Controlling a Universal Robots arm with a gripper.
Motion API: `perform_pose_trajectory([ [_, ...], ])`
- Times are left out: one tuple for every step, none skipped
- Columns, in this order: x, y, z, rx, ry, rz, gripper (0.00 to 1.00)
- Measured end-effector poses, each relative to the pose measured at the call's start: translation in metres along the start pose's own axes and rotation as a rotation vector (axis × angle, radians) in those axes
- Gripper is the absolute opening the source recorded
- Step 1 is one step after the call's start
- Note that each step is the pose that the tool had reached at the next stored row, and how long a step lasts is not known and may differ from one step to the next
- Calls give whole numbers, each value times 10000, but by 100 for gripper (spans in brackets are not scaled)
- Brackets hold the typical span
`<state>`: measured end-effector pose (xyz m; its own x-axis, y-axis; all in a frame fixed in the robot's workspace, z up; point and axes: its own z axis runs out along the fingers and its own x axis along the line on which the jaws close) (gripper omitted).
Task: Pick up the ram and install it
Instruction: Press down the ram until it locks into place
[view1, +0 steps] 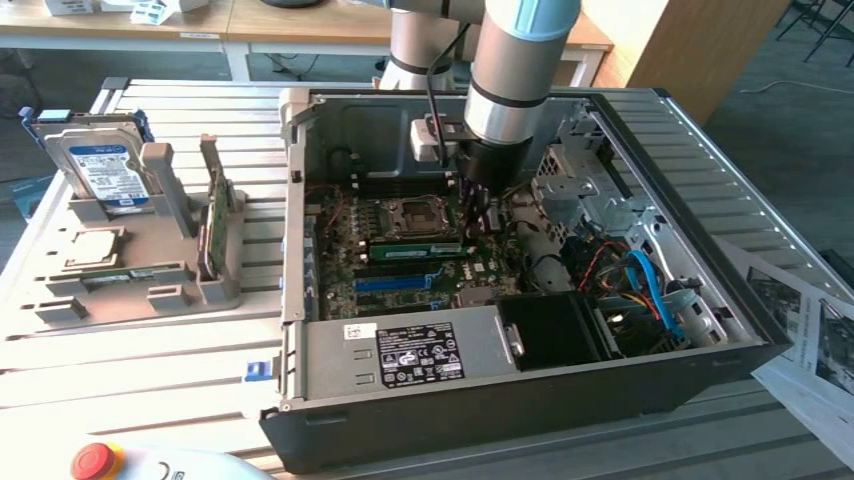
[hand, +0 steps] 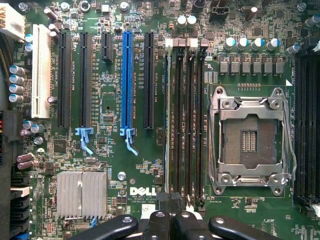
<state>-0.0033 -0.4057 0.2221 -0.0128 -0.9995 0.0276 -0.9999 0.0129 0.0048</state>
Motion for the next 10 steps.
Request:
perform_pose_trajectory([
  [-1, 0, -3, 1, -3, 0, 10],
  [-1, 0, -8, 2, -10, 0, 10],
  [-1, 0, -16, -1, -11, 1, 10],
  [0, 1, -28, -5, -3, 1, 10],
  [1, 1, -40, -9, 0, 1, 10],
  [1, 0, -52, -12, -1, 0, 10],
  [2, 1, -66, -15, -1, 0, 10],
  [2, 1, -84, -18, 1, 0, 10],
  [3, 1, -103, -20, 0, 0, 10],
  [3, 1, -119, -22, 0, -1, 10],
])
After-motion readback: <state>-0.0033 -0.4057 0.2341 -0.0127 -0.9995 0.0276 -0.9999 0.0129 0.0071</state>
